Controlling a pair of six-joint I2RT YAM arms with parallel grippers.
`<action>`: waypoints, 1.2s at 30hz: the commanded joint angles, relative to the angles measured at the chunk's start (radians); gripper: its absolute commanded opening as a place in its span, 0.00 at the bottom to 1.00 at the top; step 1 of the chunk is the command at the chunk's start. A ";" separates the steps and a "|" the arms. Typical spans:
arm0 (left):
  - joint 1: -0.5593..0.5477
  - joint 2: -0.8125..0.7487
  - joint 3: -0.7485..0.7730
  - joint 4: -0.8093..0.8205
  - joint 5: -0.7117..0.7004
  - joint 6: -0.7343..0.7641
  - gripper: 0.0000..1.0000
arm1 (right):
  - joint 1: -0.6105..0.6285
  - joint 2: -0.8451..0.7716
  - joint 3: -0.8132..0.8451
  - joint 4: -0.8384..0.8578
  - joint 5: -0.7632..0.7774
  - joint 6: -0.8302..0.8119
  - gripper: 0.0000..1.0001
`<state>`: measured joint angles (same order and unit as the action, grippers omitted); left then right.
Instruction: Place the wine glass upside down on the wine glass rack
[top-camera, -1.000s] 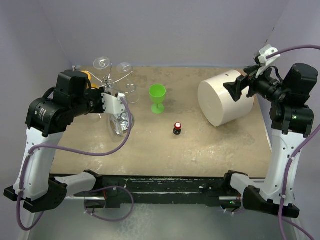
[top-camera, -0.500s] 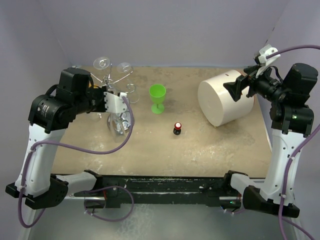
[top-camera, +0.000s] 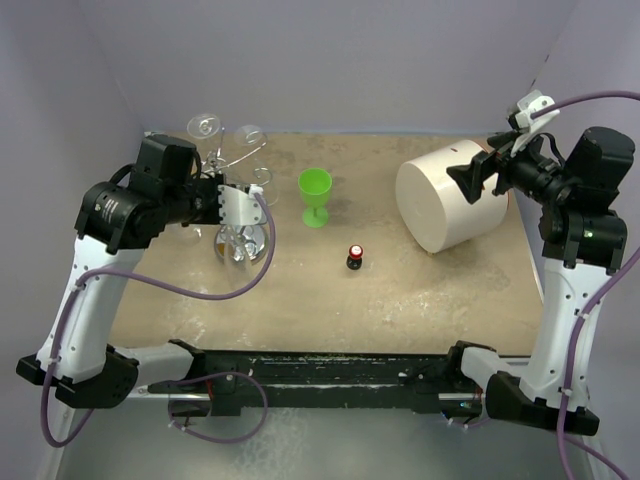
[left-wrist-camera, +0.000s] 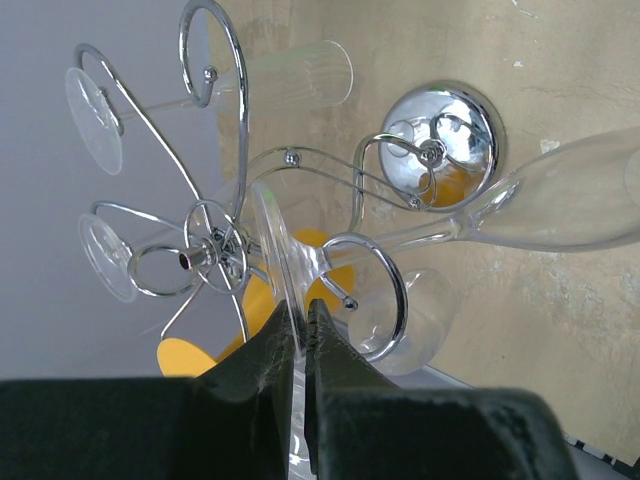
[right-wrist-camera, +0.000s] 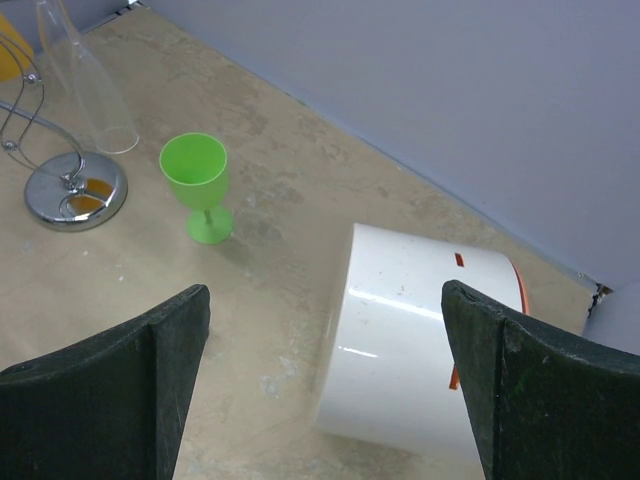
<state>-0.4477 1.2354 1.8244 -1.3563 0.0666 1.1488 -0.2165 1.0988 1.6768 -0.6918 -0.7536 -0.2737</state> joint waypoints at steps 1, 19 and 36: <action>-0.008 -0.003 0.000 0.041 0.012 0.014 0.08 | -0.004 -0.019 -0.008 0.029 -0.010 -0.013 1.00; -0.008 -0.033 -0.008 0.037 0.037 -0.012 0.22 | -0.004 -0.026 -0.035 0.045 -0.016 -0.008 1.00; -0.007 -0.055 0.029 -0.020 0.071 0.001 0.37 | -0.005 -0.019 -0.027 0.044 -0.023 -0.007 1.00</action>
<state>-0.4522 1.1984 1.8153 -1.3811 0.1036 1.1446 -0.2173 1.0863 1.6352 -0.6823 -0.7528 -0.2741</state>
